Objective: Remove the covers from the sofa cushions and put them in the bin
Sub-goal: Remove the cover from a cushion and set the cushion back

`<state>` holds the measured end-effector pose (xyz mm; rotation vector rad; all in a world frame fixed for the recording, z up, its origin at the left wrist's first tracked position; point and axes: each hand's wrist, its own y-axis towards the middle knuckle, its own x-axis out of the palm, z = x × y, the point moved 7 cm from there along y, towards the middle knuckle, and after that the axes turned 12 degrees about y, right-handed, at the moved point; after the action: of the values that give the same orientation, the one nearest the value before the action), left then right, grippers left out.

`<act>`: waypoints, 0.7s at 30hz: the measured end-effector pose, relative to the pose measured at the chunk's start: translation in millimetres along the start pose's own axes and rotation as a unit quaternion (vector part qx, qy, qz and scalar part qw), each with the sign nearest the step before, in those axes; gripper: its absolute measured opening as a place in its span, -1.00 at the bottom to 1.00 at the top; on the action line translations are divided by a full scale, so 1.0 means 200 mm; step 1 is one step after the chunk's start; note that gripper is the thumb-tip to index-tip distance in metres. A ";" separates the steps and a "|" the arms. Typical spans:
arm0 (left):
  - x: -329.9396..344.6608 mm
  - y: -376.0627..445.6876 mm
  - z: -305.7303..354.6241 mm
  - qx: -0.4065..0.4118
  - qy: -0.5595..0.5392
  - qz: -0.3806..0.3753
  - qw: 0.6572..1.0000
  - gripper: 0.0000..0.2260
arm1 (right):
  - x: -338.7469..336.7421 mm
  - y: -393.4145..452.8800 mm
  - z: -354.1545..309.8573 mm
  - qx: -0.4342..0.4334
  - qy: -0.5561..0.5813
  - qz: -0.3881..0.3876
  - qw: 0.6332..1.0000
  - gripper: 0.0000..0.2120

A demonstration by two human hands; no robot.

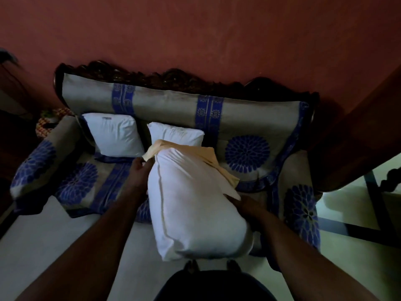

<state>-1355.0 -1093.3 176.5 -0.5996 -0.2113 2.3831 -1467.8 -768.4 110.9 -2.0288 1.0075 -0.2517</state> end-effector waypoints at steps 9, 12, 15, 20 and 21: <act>0.00 0.16 0.13 0.114 0.211 0.048 0.970 -0.78 | -0.13 0.03 -0.16 -0.156 -0.139 0.124 0.970 -0.16; 0.05 0.09 0.19 0.149 0.188 0.095 0.966 -0.83 | -0.15 0.00 -0.16 -0.142 -0.172 0.158 0.962 -0.25; 0.09 0.01 0.22 0.188 0.193 0.109 0.957 -0.75 | -0.18 -0.03 -0.18 -0.157 -0.231 0.191 0.941 -0.35; 0.32 -0.06 0.17 0.288 0.526 -0.015 0.800 -0.70 | -0.22 -0.05 -0.16 -0.171 -0.316 0.235 0.903 -0.46; 0.41 -0.09 0.12 0.324 0.594 -0.064 0.734 -0.70 | -0.20 -0.08 -0.19 -0.179 -0.345 0.246 0.888 -0.51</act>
<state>-1411.7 -1026.8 172.1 -1.4945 1.0465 1.3456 -1504.0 -755.5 153.4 -1.8535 1.0906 0.9275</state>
